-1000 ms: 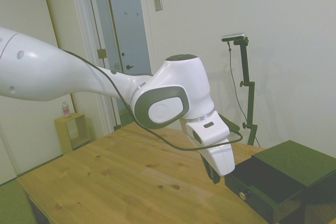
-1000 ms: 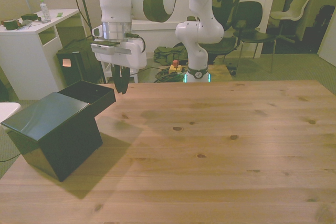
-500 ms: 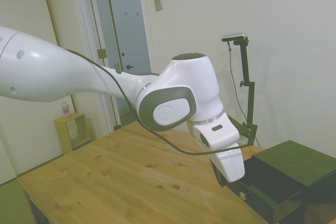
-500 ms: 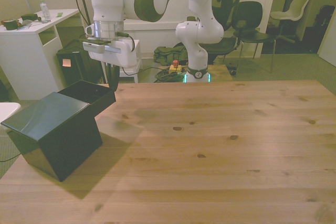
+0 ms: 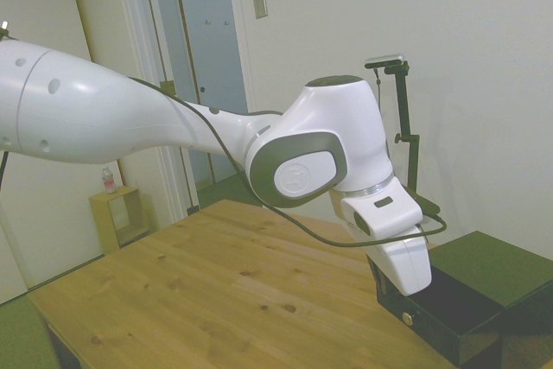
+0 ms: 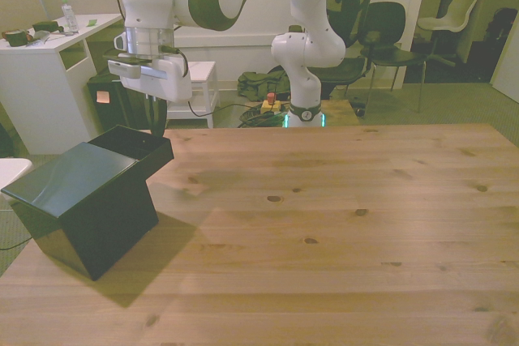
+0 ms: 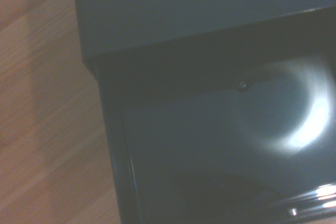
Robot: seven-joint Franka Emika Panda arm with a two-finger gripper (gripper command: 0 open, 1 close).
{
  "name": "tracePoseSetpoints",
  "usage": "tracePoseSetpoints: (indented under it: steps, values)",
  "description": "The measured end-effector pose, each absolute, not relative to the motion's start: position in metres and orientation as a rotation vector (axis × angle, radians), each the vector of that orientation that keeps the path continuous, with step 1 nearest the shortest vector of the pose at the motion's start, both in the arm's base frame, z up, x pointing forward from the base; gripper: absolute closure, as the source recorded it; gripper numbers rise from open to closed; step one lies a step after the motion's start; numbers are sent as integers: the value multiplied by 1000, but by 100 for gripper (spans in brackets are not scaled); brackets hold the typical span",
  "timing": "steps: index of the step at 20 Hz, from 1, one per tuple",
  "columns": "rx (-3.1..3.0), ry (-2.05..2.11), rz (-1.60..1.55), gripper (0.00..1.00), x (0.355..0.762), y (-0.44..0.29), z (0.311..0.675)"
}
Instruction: Close the top drawer
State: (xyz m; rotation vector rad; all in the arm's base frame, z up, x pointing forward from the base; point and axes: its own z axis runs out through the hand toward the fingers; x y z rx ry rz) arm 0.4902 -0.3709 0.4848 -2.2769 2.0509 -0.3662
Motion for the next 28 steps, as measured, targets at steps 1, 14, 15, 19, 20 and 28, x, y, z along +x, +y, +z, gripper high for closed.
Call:
tracePoseSetpoints:
  steps: [1, 14, 15, 19, 20, 28]
  values:
    - [-2283, 2049, -366, 100, 493, -372, 484]
    - [-2349, 2025, -417, 100, 527, -390, 486]
    - [-2350, 2026, -419, 100, 528, -392, 485]
    - [-2356, 2039, -433, 100, 530, -402, 485]
    - [-2356, 2042, -439, 100, 531, -404, 486]
    - [-2379, 2041, -481, 100, 539, -419, 491]
